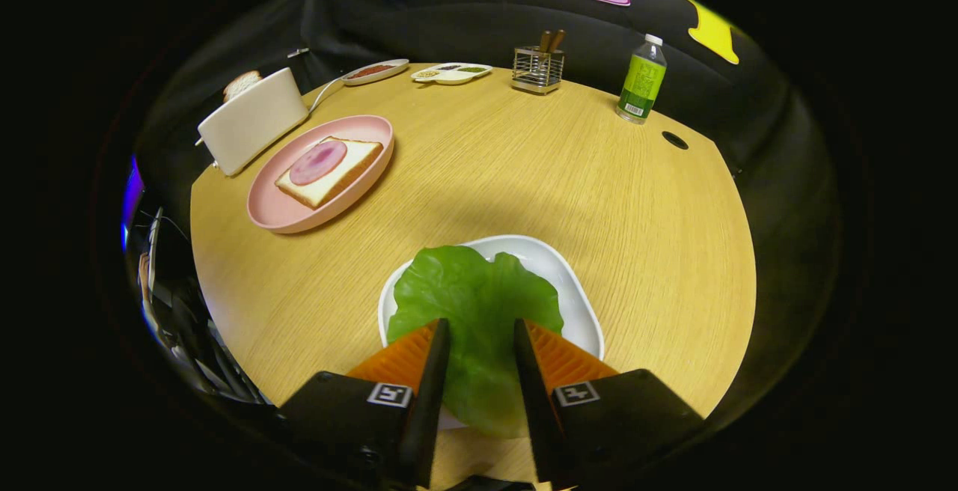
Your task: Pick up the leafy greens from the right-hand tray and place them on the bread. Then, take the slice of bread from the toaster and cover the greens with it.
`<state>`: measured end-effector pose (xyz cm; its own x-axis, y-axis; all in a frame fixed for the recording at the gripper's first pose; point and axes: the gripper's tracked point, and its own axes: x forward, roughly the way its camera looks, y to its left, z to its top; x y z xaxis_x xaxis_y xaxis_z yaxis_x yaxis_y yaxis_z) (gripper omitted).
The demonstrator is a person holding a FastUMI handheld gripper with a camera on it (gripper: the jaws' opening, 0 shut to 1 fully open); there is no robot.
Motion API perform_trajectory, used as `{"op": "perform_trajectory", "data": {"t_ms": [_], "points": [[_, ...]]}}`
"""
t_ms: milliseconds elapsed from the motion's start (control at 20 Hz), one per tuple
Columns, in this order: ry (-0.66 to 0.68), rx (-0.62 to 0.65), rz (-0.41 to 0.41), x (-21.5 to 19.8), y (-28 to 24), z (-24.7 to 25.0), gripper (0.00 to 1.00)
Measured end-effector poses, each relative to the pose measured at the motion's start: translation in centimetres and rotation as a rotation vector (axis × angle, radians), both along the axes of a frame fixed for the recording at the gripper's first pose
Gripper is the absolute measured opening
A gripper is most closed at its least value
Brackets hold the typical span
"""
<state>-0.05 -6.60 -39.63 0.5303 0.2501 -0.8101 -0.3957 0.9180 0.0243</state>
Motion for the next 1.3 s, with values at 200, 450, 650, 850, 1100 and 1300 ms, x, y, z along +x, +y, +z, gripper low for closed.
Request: {"op": "perform_trajectory", "data": {"t_ms": [200,450,650,850,1100,1300], "points": [[0.011,0.010,-0.012,0.1,-0.1,-0.1,0.11],[0.028,0.047,-0.045,0.2,0.0,0.9,0.05],[-0.039,0.055,-0.023,0.1,1.0,4.6,0.06],[-0.096,0.072,-0.005,-0.1,2.9,9.2,0.05],[-0.142,0.097,0.008,0.6,7.3,14.0,0.05],[-0.135,0.129,0.000,1.9,12.2,15.3,0.05]]}}
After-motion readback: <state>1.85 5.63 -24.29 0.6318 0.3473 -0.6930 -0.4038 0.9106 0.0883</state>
